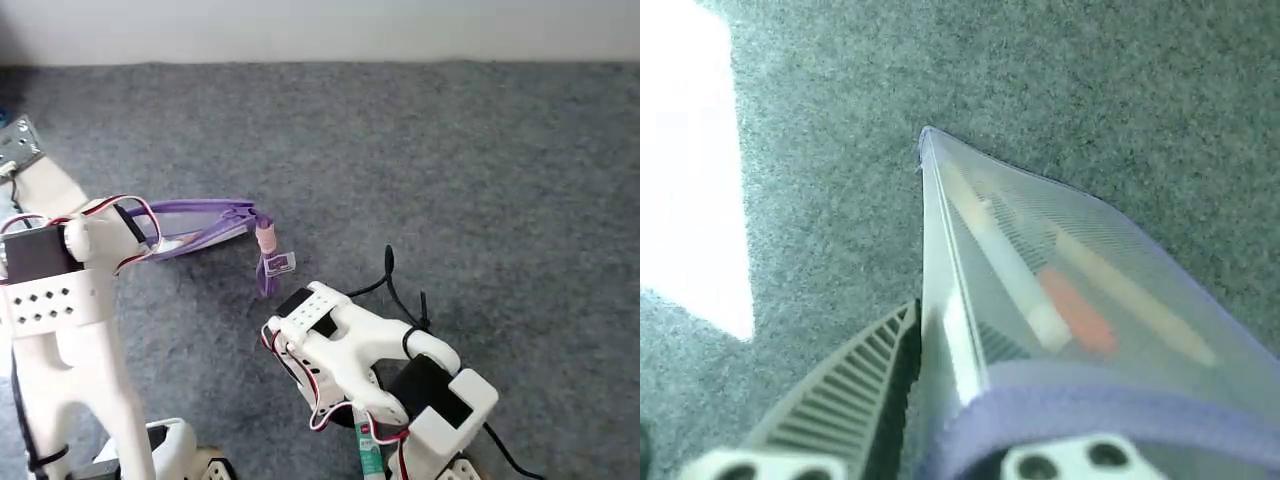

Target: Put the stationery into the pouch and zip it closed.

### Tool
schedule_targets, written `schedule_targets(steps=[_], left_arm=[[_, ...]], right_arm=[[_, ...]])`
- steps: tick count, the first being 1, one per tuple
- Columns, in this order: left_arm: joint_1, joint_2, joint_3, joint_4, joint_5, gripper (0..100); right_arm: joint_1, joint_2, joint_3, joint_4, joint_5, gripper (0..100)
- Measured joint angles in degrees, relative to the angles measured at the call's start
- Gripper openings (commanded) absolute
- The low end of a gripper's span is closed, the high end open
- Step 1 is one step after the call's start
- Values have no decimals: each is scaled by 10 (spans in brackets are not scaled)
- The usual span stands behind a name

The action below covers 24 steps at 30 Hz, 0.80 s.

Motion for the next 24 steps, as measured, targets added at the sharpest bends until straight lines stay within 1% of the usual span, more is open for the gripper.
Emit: schedule_targets(steps=[1,10,14,18,21,24], left_arm=[[0,0,0,0,0,12],[0,0,0,0,1,12],[0,0,0,2,1,12],[6,0,0,4,2,12],[32,0,0,4,2,12],[56,0,0,4,3,12]], right_arm=[[0,0,0,4,0,6],[3,3,-2,24,-2,9],[34,-5,-18,80,-1,9],[78,-77,-69,142,13,8],[102,-159,-118,172,38,8],[118,-244,-164,179,69,8]])
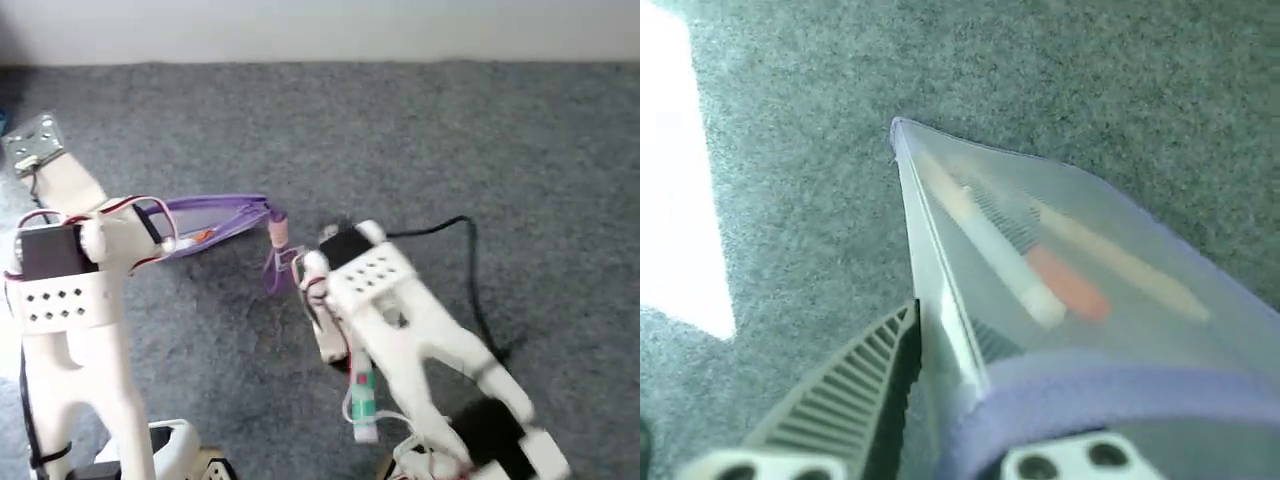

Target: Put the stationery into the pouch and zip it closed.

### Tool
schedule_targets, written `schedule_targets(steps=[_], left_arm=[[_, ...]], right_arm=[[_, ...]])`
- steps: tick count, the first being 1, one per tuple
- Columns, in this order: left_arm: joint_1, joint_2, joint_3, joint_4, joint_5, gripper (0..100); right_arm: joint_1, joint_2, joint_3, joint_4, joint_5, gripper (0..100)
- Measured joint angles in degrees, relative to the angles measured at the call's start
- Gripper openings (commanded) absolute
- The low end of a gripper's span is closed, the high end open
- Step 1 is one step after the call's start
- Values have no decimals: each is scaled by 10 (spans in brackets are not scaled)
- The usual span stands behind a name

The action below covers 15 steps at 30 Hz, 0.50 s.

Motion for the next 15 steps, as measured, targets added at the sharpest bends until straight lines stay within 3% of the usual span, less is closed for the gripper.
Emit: schedule_targets(steps=[9,15], left_arm=[[16,57,-37,27,11,12],[16,112,-105,44,32,12]], right_arm=[[11,-164,-143,-3,47,8],[11,-173,-244,-104,49,8]])
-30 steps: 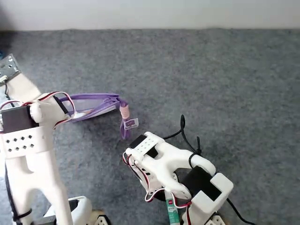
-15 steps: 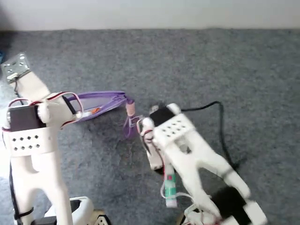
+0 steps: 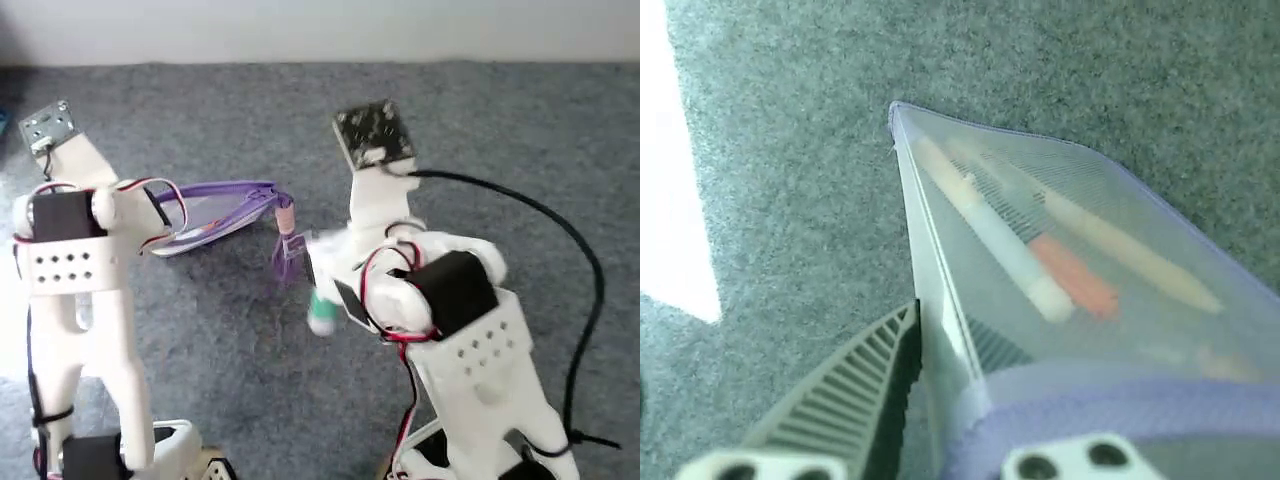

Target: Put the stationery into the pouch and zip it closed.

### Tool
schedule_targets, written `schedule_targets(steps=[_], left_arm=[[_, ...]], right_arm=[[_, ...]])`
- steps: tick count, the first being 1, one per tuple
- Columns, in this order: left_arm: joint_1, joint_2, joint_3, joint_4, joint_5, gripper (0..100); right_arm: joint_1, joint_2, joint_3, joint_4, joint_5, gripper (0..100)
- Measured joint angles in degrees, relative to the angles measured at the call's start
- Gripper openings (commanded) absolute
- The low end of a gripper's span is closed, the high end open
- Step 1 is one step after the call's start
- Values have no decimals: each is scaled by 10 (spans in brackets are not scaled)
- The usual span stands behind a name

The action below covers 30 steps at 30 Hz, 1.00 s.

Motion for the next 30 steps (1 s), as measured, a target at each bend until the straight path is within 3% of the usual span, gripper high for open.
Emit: schedule_targets(steps=[15,26,30], left_arm=[[0,14,-19,3,1,12],[0,14,-19,3,1,12],[0,14,-19,3,1,12]], right_arm=[[-88,28,10,-425,25,8],[-97,55,109,-466,47,14],[-100,58,145,-470,47,157]])
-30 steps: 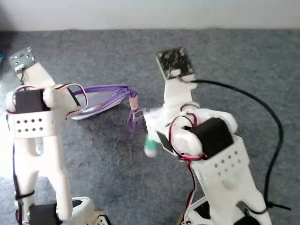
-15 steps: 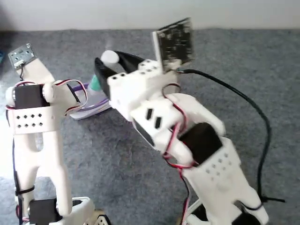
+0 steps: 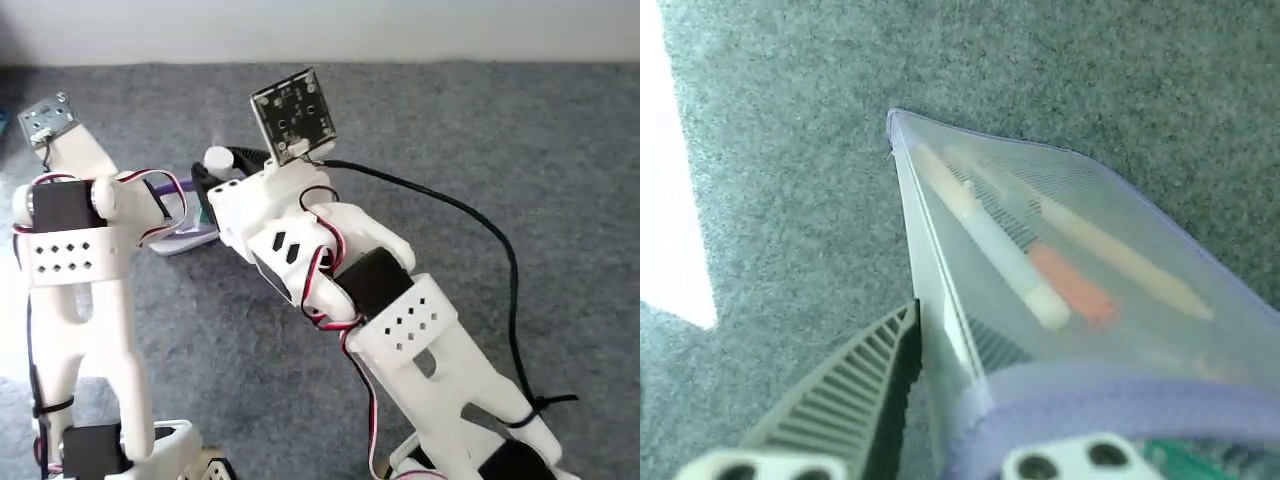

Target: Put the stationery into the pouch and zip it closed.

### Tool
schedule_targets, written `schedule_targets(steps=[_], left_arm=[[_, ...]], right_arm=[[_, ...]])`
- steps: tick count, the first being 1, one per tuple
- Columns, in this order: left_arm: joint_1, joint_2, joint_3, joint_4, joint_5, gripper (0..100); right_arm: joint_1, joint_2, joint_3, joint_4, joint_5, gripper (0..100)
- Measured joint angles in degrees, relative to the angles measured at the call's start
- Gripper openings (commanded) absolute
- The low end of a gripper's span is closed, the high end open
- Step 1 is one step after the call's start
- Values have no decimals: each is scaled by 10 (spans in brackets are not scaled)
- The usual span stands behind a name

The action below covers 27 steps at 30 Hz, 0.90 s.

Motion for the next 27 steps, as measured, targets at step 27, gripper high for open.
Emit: schedule_targets(steps=[27], left_arm=[[0,0,-2,0,0,12]], right_arm=[[117,-35,-16,324,0,333]])
